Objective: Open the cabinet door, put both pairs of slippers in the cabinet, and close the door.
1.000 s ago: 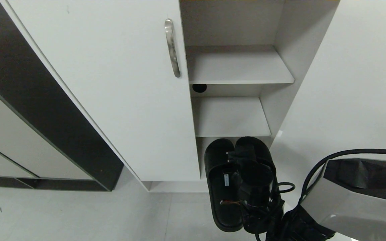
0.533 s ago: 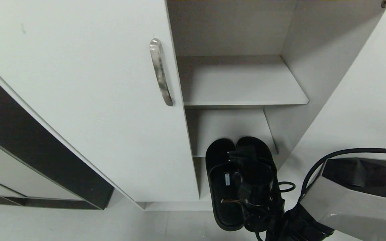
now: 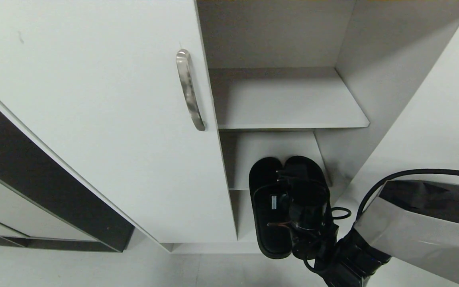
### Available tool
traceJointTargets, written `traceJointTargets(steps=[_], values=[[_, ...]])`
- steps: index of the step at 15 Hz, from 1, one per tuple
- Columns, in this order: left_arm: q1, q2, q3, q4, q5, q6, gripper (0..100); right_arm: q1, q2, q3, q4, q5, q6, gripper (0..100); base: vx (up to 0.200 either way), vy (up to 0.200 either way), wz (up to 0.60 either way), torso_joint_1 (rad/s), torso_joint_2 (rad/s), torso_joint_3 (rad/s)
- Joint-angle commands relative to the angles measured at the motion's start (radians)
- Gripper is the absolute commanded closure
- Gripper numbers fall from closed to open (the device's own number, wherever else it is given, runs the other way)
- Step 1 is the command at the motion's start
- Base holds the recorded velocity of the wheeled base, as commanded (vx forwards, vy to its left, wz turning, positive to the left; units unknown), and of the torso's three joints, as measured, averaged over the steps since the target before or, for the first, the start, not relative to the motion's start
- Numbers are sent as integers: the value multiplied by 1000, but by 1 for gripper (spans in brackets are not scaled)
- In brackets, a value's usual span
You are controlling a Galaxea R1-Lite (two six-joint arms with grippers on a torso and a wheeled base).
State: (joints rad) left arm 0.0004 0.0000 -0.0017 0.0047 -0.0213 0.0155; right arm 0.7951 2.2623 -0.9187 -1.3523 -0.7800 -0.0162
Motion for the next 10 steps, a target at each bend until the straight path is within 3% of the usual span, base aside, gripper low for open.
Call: traceJointTargets(steps=[1, 10], values=[[1, 2, 0, 0, 0, 0, 100, -31, 56, -83, 30, 13, -2, 100, 0, 0, 0, 0, 0, 0], [1, 2, 0, 0, 0, -2, 100, -112, 128, -486, 294, 18, 2, 100, 0, 0, 0, 0, 0, 0]])
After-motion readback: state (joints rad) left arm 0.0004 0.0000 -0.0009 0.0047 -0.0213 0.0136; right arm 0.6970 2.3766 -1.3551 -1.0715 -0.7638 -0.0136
